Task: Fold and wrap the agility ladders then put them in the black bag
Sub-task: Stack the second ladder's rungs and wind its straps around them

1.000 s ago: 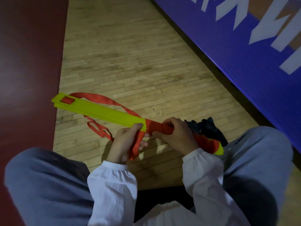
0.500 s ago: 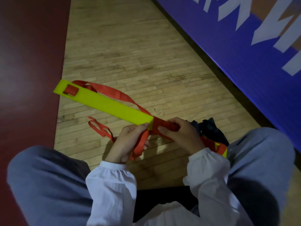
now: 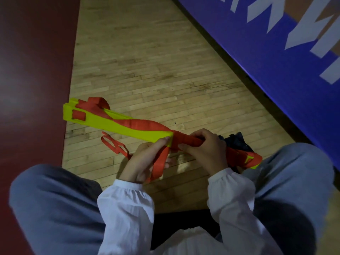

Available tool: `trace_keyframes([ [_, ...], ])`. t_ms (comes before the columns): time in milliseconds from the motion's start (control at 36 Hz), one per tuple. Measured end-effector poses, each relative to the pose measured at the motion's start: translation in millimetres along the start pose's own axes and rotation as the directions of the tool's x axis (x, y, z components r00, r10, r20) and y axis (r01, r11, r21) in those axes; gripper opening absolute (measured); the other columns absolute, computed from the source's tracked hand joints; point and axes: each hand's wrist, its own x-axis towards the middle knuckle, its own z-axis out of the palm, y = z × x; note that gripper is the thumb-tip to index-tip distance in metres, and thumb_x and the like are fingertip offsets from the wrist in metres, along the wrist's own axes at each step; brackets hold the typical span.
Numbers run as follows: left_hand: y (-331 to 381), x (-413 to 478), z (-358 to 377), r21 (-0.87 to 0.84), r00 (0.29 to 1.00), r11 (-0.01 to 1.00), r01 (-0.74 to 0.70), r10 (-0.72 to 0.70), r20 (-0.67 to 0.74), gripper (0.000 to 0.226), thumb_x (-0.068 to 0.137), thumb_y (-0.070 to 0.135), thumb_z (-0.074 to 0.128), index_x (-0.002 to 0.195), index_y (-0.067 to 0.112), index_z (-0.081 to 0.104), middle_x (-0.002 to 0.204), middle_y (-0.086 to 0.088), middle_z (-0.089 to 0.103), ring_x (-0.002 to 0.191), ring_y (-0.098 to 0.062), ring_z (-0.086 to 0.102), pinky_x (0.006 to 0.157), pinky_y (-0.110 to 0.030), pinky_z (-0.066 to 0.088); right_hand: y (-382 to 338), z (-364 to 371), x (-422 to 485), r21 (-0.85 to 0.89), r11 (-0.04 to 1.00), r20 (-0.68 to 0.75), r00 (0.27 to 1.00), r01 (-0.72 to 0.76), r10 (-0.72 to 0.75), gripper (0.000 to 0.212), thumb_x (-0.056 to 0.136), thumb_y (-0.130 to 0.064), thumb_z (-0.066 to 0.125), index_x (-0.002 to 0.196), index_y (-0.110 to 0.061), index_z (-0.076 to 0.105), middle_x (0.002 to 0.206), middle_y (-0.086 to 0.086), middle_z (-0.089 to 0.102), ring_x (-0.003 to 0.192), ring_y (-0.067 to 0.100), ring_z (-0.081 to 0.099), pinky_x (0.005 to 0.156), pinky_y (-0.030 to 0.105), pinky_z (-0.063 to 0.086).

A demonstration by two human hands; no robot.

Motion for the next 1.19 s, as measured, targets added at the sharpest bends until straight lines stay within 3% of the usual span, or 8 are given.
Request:
trace_keyframes([
  [167, 2.4, -1.9, 2.9, -0.048, 0.999, 0.999, 0.01, -0.012, -0.034, 0.06, 0.079, 0.046, 0.068, 0.112, -0.003, 0.063, 0.107, -0.024, 0.069, 0.054, -0.019, 0.063, 0.043, -0.021, 0.05, 0.2, 5.4, -0.1, 0.019, 1.0, -0.041, 0.999, -0.011, 0.012, 0.038, 0.055, -0.045, 0.086, 0.077, -0.033, 0.057, 0.082, -0.016, 0.062, 0.088, 0.014, 0.061, 0.092, 0.049, 0.046],
  [306, 4.9, -3.8, 3.5, -0.045, 0.995, 0.999, -0.013, 0.009, -0.098, 0.067, 0.065, 0.057, 0.068, 0.099, 0.0, 0.068, 0.084, -0.014, 0.072, 0.054, -0.021, 0.061, 0.042, -0.022, 0.048, -1.8, 12.3, -1.2, 0.034, 0.999, -0.016, 1.0, -0.011, 0.011, 0.042, 0.055, -0.041, 0.088, 0.075, -0.027, 0.055, 0.08, -0.011, 0.061, 0.084, 0.018, 0.061, 0.083, 0.051, 0.049],
  [528, 1.9, -5.3, 1.4, -0.019, 0.979, 0.999, -0.043, 0.039, -0.2, 0.053, 0.085, 0.047, 0.063, 0.093, -0.006, 0.066, 0.063, -0.016, 0.068, 0.036, -0.017, 0.055, 0.037, -0.019, 0.043, -1.7, 11.7, 0.9, -0.019, 0.998, 0.102, 0.993, 0.067, -0.065, 0.038, 0.062, -0.043, 0.086, 0.08, -0.024, 0.057, 0.082, -0.007, 0.062, 0.081, 0.017, 0.059, 0.077, 0.044, 0.051],
  [667, -0.6, -7.2, -5.9, 0.047, 0.979, 0.997, -0.058, 0.066, -0.194, 0.055, 0.081, 0.053, 0.064, 0.08, -0.002, 0.07, 0.062, -0.023, 0.065, 0.039, -0.019, 0.052, 0.042, -0.021, 0.045, -10.3, -8.7, -0.2, 0.033, 0.998, 0.264, 0.963, 0.044, -0.051, 0.033, 0.084, -0.051, 0.065, 0.089, -0.018, 0.063, 0.082, -0.007, 0.062, 0.079, 0.009, 0.059, 0.063, 0.018, 0.042],
  [778, 1.3, -9.6, -5.4, 0.102, 0.986, 0.991, -0.082, 0.096, -0.137, 0.053, 0.083, 0.051, 0.062, 0.077, -0.001, 0.071, 0.054, -0.019, 0.062, 0.037, -0.018, 0.052, 0.044, -0.022, 0.045, -9.1, -13.0, 0.4, -0.026, 1.0, 0.375, 0.927, 0.013, -0.002, 0.051, 0.087, -0.065, 0.046, 0.099, -0.019, 0.066, 0.091, -0.001, 0.066, 0.086, 0.013, 0.064, 0.072, 0.023, 0.047],
  [889, 1.9, -10.6, -3.2, 0.113, 0.989, 0.99, -0.088, 0.1, -0.104, 0.051, 0.083, 0.049, 0.062, 0.077, -0.001, 0.067, 0.053, -0.02, 0.062, 0.036, -0.019, 0.051, 0.042, -0.022, 0.044, -6.8, -14.5, -0.6, -0.032, 0.997, 0.509, 0.857, -0.072, 0.078, 0.083, 0.071, -0.085, 0.03, 0.094, -0.017, 0.07, 0.091, 0.012, 0.071, 0.083, 0.026, 0.069, 0.088, 0.044, 0.053],
  [1000, 1.7, -9.4, 0.0, 0.085, 0.993, 0.993, -0.084, 0.091, -0.079, 0.056, 0.079, 0.053, 0.063, 0.085, -0.003, 0.065, 0.055, -0.019, 0.062, 0.04, -0.02, 0.051, 0.047, -0.023, 0.043, -3.2, -11.9, -0.8, -0.027, 0.995, 0.476, 0.874, -0.096, 0.098, 0.082, 0.079, -0.08, 0.032, 0.088, -0.009, 0.072, 0.087, 0.018, 0.071, 0.081, 0.032, 0.069, 0.084, 0.043, 0.052],
  [1194, 5.1, -7.5, -1.5, 0.028, 1.0, 0.999, -0.025, 0.025, -0.009, 0.072, 0.062, 0.059, 0.065, 0.104, 0.001, 0.064, 0.093, -0.02, 0.072, 0.057, -0.024, 0.063, 0.046, -0.023, 0.052, -2.4, -13.2, -1.8, -0.076, 0.997, 0.392, 0.919, -0.002, 0.032, 0.086, 0.071, -0.088, 0.026, 0.087, -0.015, 0.069, 0.081, 0.01, 0.07, 0.077, 0.026, 0.067, 0.08, 0.042, 0.052],
])
